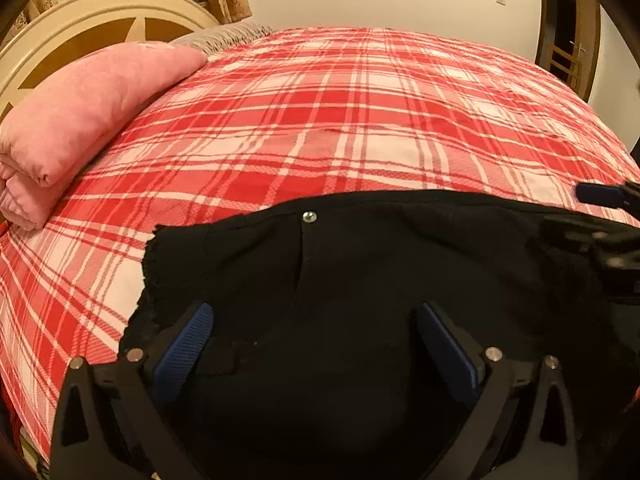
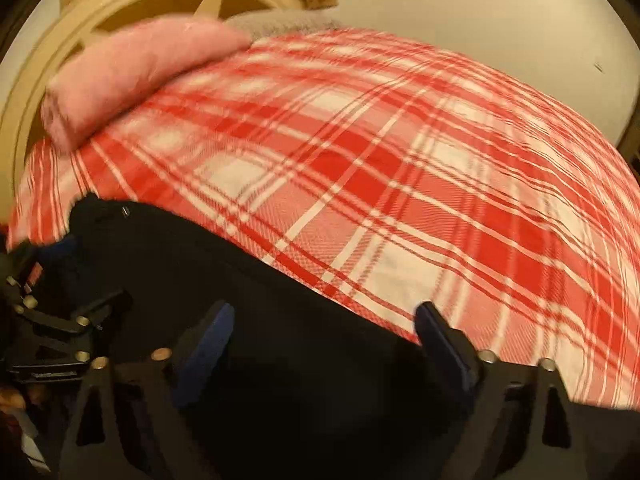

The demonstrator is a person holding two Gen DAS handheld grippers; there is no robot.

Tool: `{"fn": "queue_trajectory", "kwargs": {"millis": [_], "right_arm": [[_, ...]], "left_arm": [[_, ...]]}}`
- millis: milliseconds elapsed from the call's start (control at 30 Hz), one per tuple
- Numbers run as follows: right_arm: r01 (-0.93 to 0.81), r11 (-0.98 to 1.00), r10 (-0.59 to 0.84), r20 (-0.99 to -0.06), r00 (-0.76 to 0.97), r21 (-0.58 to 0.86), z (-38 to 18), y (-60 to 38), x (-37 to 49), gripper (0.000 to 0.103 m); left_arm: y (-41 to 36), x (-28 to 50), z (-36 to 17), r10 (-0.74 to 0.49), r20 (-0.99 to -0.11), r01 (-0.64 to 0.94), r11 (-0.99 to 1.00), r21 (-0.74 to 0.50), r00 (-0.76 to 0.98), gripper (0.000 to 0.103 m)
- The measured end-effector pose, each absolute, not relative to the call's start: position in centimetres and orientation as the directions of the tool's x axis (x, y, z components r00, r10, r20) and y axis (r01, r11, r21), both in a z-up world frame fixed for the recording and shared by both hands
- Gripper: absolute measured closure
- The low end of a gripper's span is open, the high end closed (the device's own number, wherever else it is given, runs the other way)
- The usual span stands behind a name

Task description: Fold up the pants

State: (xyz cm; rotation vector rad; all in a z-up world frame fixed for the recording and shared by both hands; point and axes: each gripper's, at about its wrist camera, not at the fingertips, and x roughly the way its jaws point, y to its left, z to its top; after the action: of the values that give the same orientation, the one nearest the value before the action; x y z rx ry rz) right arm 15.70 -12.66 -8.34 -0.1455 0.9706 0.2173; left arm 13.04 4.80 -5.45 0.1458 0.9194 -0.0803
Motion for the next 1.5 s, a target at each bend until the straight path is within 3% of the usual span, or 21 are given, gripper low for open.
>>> {"fn": "queue_trajectory", "kwargs": {"millis": [33, 167, 267, 333, 433, 533, 967, 1200, 1367, 1500], "right_arm": [[-0.260, 0.964, 0.102, -0.838, 0.536, -0.049, -8.9, -12.3, 15.9, 0.024], [-0.262, 0.964, 0.115, -0.828, 0.549, -0.040, -9.5, -12.6, 15.9, 0.025], [-0.276, 0.961, 0.180, -0.832, 0.525, 0.034, -9.5, -12.8, 15.8, 0.051], [-0.287, 0.958, 0.154, -0.836, 0.527, -0.004, -9.2, -12.2, 15.4, 0.079], [-0.291, 0.956, 0.132, -0.840, 0.526, -0.032, -8.8, -11.8, 14.8, 0.092], [-0.281, 0.959, 0.129, -0.825, 0.550, -0.038, -7.9, -11.8, 13.7, 0.097], [-0.318, 0.944, 0.162, -0.725, 0.670, -0.083, -2.5, -9.8, 3.9, 0.098], [-0.308, 0.949, 0.182, -0.685, 0.705, -0.064, -3.1, -9.2, -1.8, 0.098], [-0.288, 0.957, 0.186, -0.686, 0.704, -0.037, -4.9, -8.5, -3.4, 0.098], [-0.286, 0.953, 0.150, -0.671, 0.726, -0.096, -5.9, -7.4, -5.6, 0.098]], "left_arm": [[4.9, 13.0, -5.5, -0.012, -0.798, 0.130, 0.988, 0.083, 0.603, 0.000], [5.0, 13.3, -5.6, -0.015, -0.800, 0.125, 0.989, 0.075, 0.600, 0.000], [4.9, 13.4, -5.6, -0.011, -0.800, 0.126, 0.989, 0.081, 0.600, 0.000], [5.0, 13.4, -5.6, -0.018, -0.801, 0.129, 0.989, 0.074, 0.599, 0.000], [5.2, 12.5, -4.8, -0.011, -0.803, 0.152, 0.983, 0.099, 0.596, 0.000], [6.6, 10.7, -3.6, -0.018, -0.788, 0.153, 0.983, 0.097, 0.615, 0.000], [12.8, 8.0, 1.5, -0.223, -0.751, 0.121, 0.975, -0.189, 0.622, 0.000], [10.4, 8.0, 3.2, -0.265, -0.749, 0.174, 0.964, -0.200, 0.607, 0.000], [9.1, 9.1, 1.6, -0.328, -0.786, 0.138, 0.943, -0.302, 0.524, 0.000], [9.4, 9.3, 0.6, -0.356, -0.801, 0.080, 0.928, -0.364, 0.481, 0.000]]}}
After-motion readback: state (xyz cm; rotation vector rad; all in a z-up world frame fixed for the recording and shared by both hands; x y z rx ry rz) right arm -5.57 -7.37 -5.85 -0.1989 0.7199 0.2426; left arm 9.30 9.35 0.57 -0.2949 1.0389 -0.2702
